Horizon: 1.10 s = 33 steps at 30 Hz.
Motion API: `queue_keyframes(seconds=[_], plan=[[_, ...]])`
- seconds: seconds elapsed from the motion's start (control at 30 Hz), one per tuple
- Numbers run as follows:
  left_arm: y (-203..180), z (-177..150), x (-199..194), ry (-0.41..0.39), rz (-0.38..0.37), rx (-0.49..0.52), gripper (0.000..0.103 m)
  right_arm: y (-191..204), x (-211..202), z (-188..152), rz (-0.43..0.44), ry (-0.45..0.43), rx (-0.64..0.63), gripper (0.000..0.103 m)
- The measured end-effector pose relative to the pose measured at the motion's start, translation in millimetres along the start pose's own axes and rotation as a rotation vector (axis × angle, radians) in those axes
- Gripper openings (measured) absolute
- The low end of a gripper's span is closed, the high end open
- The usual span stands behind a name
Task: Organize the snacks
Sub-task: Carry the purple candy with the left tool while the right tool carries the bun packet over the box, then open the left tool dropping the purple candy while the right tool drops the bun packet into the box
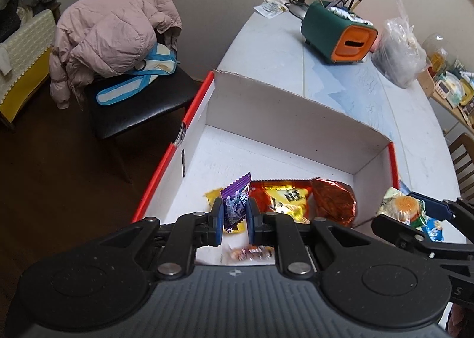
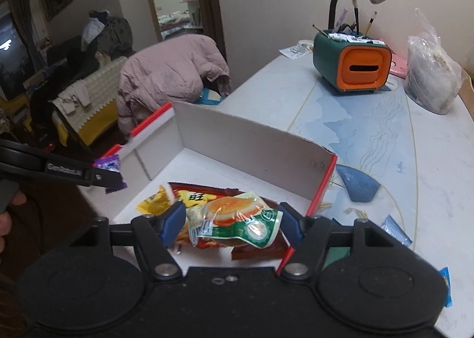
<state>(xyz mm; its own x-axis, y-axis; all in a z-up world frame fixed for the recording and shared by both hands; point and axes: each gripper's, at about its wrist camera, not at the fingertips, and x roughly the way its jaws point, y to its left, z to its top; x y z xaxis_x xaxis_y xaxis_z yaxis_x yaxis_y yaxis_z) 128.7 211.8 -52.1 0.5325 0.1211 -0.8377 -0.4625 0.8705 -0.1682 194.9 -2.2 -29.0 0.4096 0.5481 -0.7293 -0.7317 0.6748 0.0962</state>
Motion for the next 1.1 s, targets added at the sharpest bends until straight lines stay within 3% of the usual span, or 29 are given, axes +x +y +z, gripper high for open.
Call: queue_keyframes(seconds=[0.37,0.6,0.77,1.1], plan=[[0,25,42,0.026,0.026,0.08,0.015,4,56,15,-0.039,0.074,0.004,0.067],[-2,30,71,0.092,0.046,0.105,0.015,14,78,21,-0.054,0.103,-0.05,0.067],[2,31,83,0.133,0.047,0.094,0.015,16,86,19,-0.07,0.121,-0.061,0.068],[1,33,86,0.139,0.047,0.094,0.015,7,86,17,-0.063,0.12,-0.035,0.069]])
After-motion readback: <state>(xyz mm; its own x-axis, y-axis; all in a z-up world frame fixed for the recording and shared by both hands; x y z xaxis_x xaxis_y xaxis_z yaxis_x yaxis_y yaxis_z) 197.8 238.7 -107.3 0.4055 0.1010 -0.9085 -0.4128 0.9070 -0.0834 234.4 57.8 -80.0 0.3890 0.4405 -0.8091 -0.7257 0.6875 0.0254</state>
